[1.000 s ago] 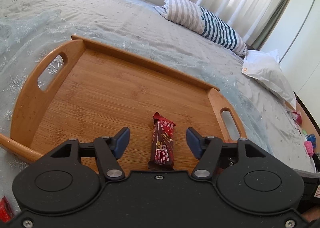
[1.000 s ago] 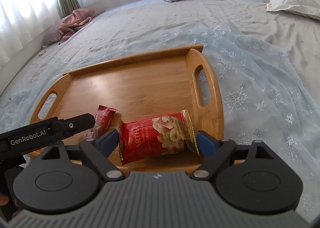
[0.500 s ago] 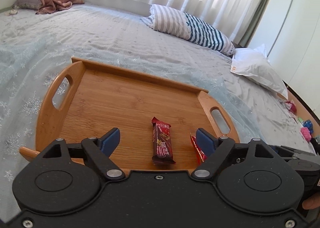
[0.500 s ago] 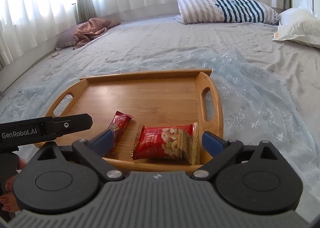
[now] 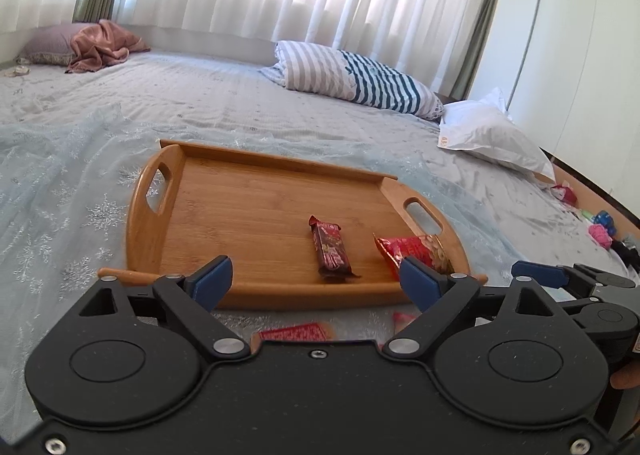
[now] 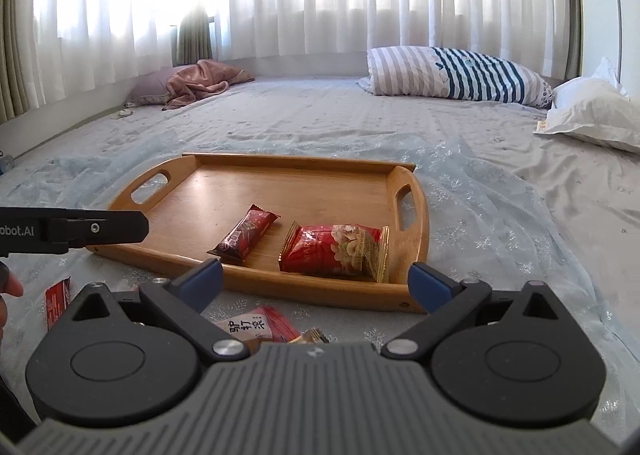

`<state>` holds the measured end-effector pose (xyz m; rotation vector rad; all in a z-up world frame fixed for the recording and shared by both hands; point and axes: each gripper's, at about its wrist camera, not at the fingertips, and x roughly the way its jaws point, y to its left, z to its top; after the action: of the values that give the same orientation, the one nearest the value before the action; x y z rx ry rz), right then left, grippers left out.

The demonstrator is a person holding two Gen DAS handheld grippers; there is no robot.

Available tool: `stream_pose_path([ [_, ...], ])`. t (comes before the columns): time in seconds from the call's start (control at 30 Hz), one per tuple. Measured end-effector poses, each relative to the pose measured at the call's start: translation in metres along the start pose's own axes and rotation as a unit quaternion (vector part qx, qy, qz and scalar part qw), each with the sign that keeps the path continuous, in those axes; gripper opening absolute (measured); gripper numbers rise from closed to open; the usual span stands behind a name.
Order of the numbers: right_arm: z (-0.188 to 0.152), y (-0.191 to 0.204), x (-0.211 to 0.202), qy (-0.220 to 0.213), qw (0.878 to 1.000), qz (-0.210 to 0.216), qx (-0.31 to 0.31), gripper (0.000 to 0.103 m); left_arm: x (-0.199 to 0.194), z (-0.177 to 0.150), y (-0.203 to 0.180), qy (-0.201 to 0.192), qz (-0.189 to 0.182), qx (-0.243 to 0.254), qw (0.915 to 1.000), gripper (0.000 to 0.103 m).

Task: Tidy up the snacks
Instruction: 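Move both tools back over the snack pile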

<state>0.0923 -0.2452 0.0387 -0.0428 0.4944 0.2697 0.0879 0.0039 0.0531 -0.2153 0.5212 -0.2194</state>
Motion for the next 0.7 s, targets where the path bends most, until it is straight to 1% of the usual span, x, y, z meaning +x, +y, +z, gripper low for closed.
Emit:
stream_pose_path([
  [0.1, -0.012, 0.006, -0.009, -0.018, 1.0, -0.017, -0.014, 0.103, -0.012, -0.009, 0.0, -0.009, -0.001, 0.013, 0.9999, 0.094],
  [0.2, -0.023, 0.009, -0.016, -0.029, 0.999, -0.027, -0.013, 0.103, -0.021, -0.019, 0.0, -0.015, 0.002, 0.026, 0.9996, 0.095],
  [0.37, -0.043, 0.014, -0.023, -0.032, 0.999, -0.014, -0.005, 0.103, -0.032, -0.037, 0.001, -0.01, 0.012, 0.046, 0.9988, 0.096],
  [0.5, -0.055, 0.022, -0.031, -0.044, 0.999, -0.026, -0.013, 0.101, -0.041, -0.052, 0.0, -0.01, 0.02, 0.057, 0.9981, 0.097],
  [0.6, -0.061, 0.027, -0.036, -0.051, 0.998, -0.032, -0.009, 0.097, -0.048, -0.061, 0.0, -0.01, 0.025, 0.06, 0.9978, 0.097],
  [0.67, -0.066, 0.03, -0.04, -0.052, 0.998, -0.037, -0.005, 0.088, -0.052, -0.067, -0.001, -0.005, 0.031, 0.065, 0.9974, 0.093],
  [0.7, -0.068, 0.031, -0.042, -0.052, 0.998, -0.036, -0.004, 0.085, -0.052, -0.069, -0.001, 0.003, 0.034, 0.068, 0.9971, 0.084],
])
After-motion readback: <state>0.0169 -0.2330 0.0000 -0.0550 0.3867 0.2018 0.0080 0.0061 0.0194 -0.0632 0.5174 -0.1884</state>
